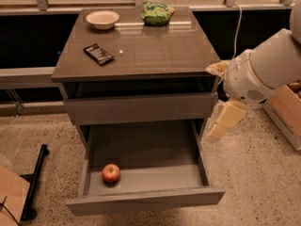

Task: Pick apple from middle drawer and place on counter

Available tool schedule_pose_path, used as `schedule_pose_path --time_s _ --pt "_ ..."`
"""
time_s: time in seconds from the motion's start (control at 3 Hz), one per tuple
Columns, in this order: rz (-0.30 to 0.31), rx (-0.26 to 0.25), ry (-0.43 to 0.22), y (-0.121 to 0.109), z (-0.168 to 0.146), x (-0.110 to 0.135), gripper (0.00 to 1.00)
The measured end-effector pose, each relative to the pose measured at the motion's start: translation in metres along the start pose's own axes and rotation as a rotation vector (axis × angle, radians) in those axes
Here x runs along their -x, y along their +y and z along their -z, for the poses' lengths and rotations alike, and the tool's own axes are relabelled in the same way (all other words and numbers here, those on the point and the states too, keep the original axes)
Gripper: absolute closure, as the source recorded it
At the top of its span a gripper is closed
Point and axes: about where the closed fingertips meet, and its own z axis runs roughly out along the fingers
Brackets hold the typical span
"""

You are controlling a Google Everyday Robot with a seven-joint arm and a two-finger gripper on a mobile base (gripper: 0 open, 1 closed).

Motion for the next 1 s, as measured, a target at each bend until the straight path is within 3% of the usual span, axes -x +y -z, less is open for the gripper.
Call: schedule_pose_path --time_s 0.33,0.67,1.0 --pt "0.003 -0.008 -0.006 -0.002 -0.001 0.002 0.0" --pt "-0.085 0.002 -0.039 0.01 -0.024 -0.004 0.0" --pt "-0.142 0.006 -0.113 0.019 -0.067 -0.004 0.0"
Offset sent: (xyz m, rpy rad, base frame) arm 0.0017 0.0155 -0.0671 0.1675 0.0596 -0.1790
